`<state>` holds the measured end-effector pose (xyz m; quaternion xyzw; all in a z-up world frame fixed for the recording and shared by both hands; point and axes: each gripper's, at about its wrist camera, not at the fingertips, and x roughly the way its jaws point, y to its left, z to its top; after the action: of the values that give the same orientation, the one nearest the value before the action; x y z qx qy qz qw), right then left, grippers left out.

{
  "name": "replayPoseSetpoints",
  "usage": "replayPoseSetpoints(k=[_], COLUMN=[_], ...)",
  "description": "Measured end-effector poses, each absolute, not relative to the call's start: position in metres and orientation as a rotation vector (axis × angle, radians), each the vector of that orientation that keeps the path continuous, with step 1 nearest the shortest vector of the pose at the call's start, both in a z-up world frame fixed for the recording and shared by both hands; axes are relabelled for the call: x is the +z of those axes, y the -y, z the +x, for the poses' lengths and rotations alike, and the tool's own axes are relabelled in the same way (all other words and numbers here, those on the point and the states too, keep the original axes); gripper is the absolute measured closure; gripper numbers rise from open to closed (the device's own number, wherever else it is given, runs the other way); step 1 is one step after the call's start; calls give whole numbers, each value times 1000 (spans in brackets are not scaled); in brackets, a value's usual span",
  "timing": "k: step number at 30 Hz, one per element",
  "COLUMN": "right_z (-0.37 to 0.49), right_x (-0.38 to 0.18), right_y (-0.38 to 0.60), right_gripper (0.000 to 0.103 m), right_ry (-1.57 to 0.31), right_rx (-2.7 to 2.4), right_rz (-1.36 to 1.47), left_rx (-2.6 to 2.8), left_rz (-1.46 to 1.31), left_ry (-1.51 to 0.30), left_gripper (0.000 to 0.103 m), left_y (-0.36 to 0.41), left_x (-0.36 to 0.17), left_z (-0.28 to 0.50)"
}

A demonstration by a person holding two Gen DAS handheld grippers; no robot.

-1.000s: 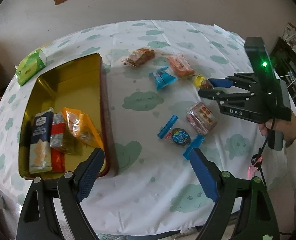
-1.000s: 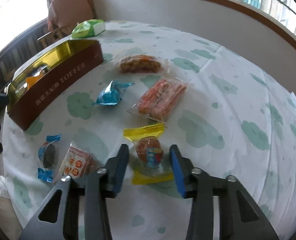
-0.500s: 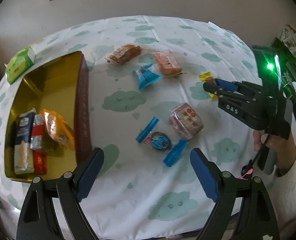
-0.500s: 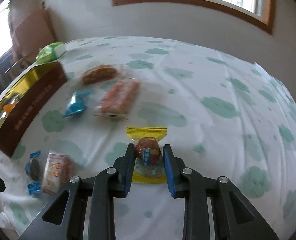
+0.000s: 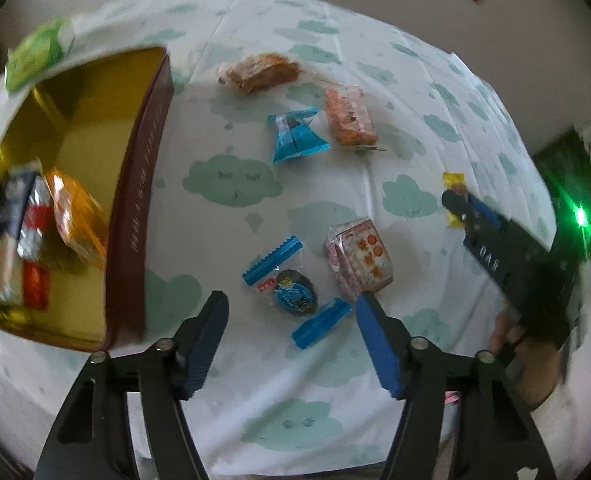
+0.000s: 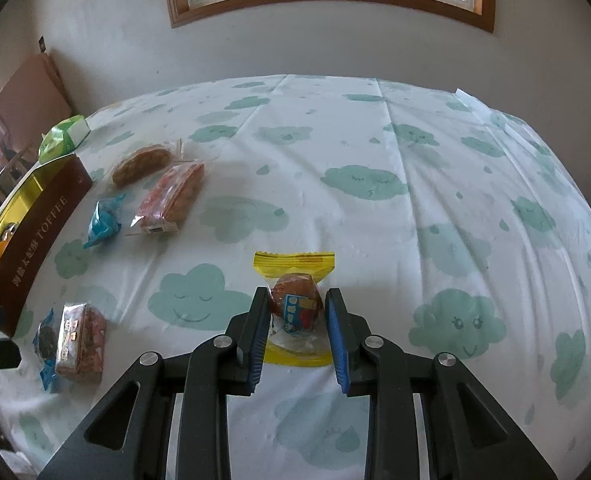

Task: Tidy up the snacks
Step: 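Grasp the blue-wrapped candy with the left gripper while the right holds the yellow cake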

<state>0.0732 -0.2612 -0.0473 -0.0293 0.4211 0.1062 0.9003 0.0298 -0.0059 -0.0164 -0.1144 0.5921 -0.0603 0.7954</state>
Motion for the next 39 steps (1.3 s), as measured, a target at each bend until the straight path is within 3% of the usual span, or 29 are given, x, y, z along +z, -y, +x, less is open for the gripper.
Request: replayPoseSetpoints(k=[7,13,14,16,17,20,39], right_z=[72,75,89,91,69,63,82], right_x=[-46,-46,-44,-38,-40,-43,-49], right_y=[280,268,224,247,205,247,262], right_gripper=[73,73,73,73,73,73,72], right_ry=[-872,-873,-873,-873,-872,-872,-874], right_rx=[237,244,245,248,249,253,252], right_rz=[-27,-14,-12,-6,-3,5,8], left_rx=[-93,-55,-45,-29,-24,-22,-6], left_rz=[-352,-349,-342,-340,-336,-319,-381], left_ry=[-1333,-1333,-1331,-1331,-1327,-1334,-1343], left_gripper=[62,65,66,68,69,71,68], left_y=[8,12,12,12,11,11,9], left_x=[-26,-32,-33,-35,-36,-38,-35], left_z=[39,46,48,51,52,52,44])
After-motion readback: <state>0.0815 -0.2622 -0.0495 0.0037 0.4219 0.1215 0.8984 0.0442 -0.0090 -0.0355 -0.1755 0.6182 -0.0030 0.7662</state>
